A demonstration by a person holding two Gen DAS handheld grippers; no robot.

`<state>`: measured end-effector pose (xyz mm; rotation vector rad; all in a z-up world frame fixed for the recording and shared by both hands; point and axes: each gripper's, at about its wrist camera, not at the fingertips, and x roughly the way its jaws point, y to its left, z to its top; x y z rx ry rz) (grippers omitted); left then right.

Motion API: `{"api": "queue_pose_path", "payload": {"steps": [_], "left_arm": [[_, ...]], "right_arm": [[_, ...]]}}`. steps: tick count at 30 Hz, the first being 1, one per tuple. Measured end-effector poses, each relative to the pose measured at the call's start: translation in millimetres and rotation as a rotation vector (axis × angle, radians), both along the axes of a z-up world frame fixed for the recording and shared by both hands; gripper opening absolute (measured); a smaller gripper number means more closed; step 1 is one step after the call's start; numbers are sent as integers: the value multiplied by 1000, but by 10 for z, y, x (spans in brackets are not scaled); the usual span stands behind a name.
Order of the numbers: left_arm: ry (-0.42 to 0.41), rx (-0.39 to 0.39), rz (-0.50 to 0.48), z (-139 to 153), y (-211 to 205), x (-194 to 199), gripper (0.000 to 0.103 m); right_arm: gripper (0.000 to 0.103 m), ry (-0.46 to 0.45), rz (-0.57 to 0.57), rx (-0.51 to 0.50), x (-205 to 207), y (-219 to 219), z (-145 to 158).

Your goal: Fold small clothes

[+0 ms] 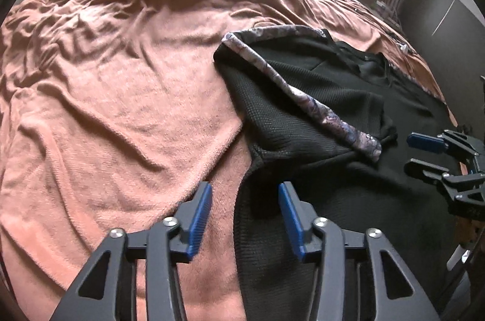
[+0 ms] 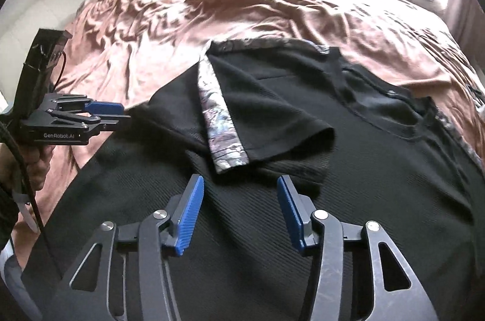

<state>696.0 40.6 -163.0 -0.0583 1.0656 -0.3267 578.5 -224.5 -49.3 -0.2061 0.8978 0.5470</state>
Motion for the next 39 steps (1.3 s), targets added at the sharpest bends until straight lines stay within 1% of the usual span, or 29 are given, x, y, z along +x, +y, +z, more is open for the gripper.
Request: {"api": "queue_pose_path", "payload": {"steps": [3, 5, 6, 7, 8, 9, 10, 11, 13, 15, 16, 21, 23, 28, 34, 39], "left_arm": [[2, -48, 12, -47, 32, 51, 41], [-7, -56, 6, -55, 18, 69, 40], [-10, -54, 1, -60, 3, 74, 36], [-10, -53, -9, -73, -22, 88, 26], [-7, -56, -19, -85, -37, 96, 21], [-6, -58, -27, -96, -53, 108, 14], [-13, -56, -27, -101, -59, 111, 12], [-22, -55, -22, -100, -55, 110, 11], [-23, -67, -11, -106, -27, 111, 9], [-14, -88, 0, -113, 16, 112, 9], [-11, -95, 6, -117, 41, 113, 9], [3, -113, 26, -121, 96, 113, 9], [1, -104, 26, -110, 85, 100, 9], [5, -96, 21, -98, 89, 90, 9], [10, -79, 3, -73, 89, 88, 9], [17, -56, -6, -84, 96, 90, 9]], "right_arm": [[48, 11, 14, -12, 68, 121, -79], [48, 11, 22, -19, 119, 190, -127], [48, 13, 24, -20, 135, 219, -144], [48, 17, 28, -22, 159, 252, -167], [48, 16, 33, -26, 175, 283, -186], [48, 11, 37, -30, 186, 307, -197], [45, 4, 41, -36, 198, 331, -208], [40, 3, 44, -44, 215, 349, -226], [13, 16, 48, -53, 263, 357, -252], [4, 20, 61, -24, 290, 329, -214], [2, 12, 69, -10, 283, 306, -169], [0, -24, 62, 32, 287, 186, 57], [0, -32, 36, 54, 321, 86, 141], [0, -42, -71, 117, 472, -249, 298], [0, -7, -183, 154, 636, -469, 240], [0, 23, -276, 140, 881, -540, 137]]}}
